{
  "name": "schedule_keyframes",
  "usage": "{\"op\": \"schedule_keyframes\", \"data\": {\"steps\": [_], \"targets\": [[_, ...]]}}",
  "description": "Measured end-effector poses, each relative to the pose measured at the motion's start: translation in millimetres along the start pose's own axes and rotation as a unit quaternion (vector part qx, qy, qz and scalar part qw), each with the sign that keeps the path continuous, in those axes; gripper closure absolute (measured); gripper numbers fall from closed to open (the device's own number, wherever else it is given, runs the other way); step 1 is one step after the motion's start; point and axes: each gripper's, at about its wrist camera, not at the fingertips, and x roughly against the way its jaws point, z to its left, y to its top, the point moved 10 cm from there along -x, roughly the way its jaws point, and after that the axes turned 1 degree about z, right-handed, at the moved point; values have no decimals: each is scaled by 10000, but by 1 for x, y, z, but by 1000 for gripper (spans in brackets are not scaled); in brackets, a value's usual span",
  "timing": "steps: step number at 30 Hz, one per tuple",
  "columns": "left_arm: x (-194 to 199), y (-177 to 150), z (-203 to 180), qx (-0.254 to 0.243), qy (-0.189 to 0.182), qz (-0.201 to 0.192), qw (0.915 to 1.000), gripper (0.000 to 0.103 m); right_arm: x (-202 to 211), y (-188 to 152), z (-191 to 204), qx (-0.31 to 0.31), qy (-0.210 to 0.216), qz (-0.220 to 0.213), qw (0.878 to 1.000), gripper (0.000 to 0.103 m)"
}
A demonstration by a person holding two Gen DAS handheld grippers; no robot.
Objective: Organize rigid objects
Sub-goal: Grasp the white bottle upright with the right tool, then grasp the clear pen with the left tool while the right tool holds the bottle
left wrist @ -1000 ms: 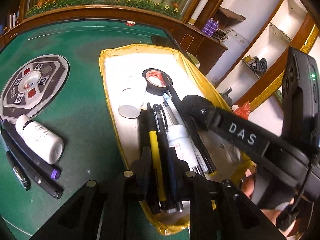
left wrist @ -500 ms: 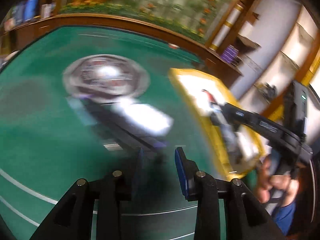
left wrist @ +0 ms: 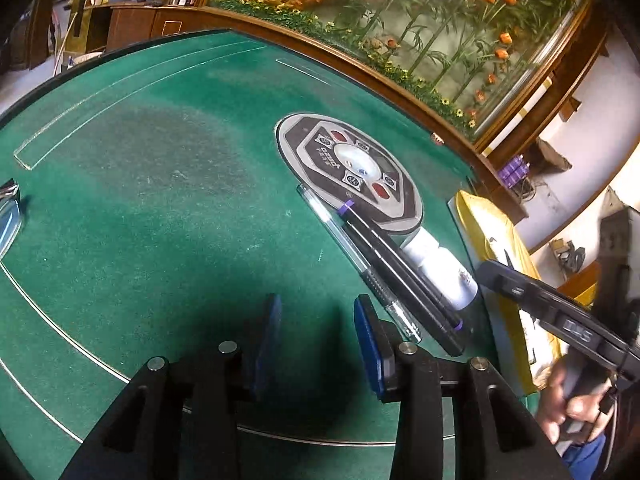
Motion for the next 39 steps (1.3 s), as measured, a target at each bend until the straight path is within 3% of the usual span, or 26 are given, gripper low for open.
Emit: {"op": "schedule_keyframes", "data": {"steps": [10,17,20,23,26,29,35,37,39], "targets": [[5,-1,-1,22,-58,-9,10000,62,-40,-8,11,270,-277,427,9983,69],[8,-4,1,14,-49,-6,10000,62,-36,-30,61,486,553,630,9953,70],[8,-4,1,6,-32,-2,10000,62,-28,-24,46,431,31,382,9983,70],[8,-4,-1,-28,29,11,10000,62,-15,-19,29,47,112,168,9998,70],[8,-3,1,-28,169,24,9999,62,-10,-19,16,-184,145,72,9997,70],[4,0,3,-331,653,84,9973,71,-9,-17,12,-323,277,50,9991,70],[-10,13,6,-1007,1651,203,9809,75,3,-14,14,-423,455,-82,9980,70],[-11,14,7,-1099,1799,219,9773,78,5,-13,11,-486,490,-110,9976,70],[-9,9,6,-1212,1795,235,9760,90,8,-11,8,-582,538,-144,9968,70]]}}
